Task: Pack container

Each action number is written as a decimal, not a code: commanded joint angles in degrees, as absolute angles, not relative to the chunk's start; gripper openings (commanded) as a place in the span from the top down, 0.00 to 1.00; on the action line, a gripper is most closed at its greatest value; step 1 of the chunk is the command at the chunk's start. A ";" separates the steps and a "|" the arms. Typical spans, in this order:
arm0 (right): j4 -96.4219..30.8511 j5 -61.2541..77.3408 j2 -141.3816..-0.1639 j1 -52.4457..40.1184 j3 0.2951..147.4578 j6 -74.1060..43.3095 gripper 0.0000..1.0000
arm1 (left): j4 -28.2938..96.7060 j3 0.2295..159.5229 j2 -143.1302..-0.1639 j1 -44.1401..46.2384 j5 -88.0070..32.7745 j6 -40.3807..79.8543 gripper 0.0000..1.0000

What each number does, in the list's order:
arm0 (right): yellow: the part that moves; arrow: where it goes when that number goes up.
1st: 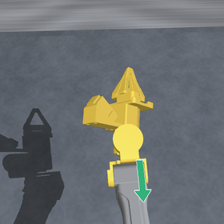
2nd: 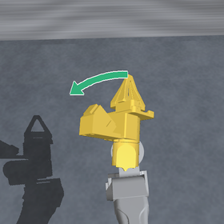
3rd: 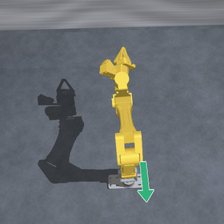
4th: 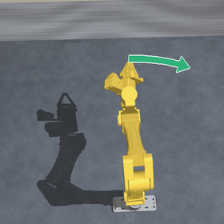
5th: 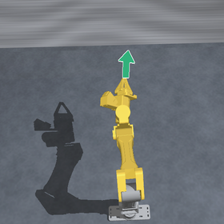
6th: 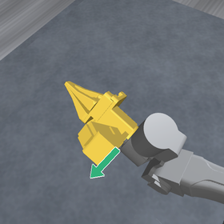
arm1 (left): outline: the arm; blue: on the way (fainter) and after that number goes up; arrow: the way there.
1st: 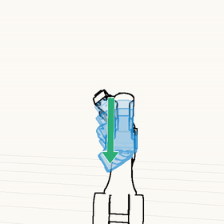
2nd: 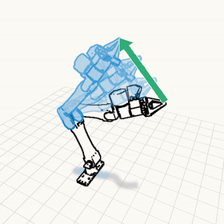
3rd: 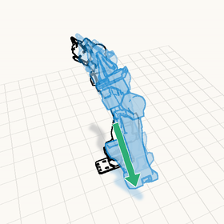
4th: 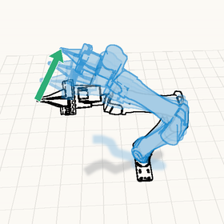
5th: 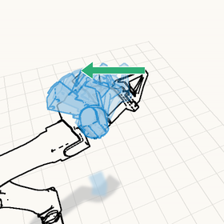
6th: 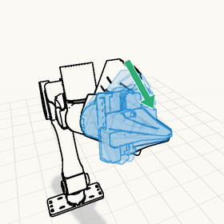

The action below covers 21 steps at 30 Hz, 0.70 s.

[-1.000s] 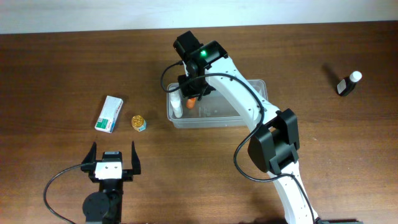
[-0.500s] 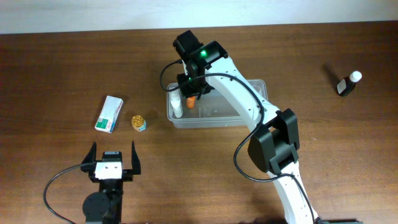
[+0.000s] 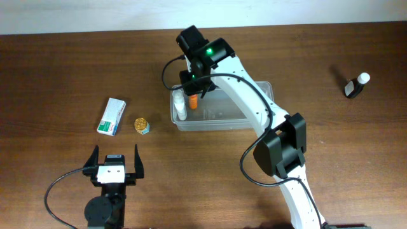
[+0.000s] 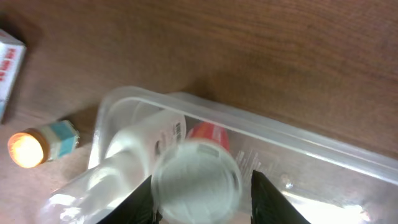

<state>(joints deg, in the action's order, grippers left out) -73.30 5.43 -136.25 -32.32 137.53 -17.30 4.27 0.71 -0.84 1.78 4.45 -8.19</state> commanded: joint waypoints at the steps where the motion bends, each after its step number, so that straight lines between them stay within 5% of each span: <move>1: -75.00 5.52 -135.70 -32.56 143.52 -16.80 0.60 | 4.36 0.51 -0.36 1.43 3.81 -9.13 0.01; 11: -88.71 0.01 -135.35 -28.99 161.14 -16.38 0.50 | 4.36 0.51 -0.36 1.43 3.81 -9.13 0.01; 21: -97.34 -8.67 -134.65 -13.72 168.07 -15.31 0.42 | 4.36 0.51 -0.36 1.43 3.81 -9.10 0.01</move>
<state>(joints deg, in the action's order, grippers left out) -96.97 -4.97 -136.14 -18.55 167.09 -15.94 4.25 0.71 -0.84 1.78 4.45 -8.16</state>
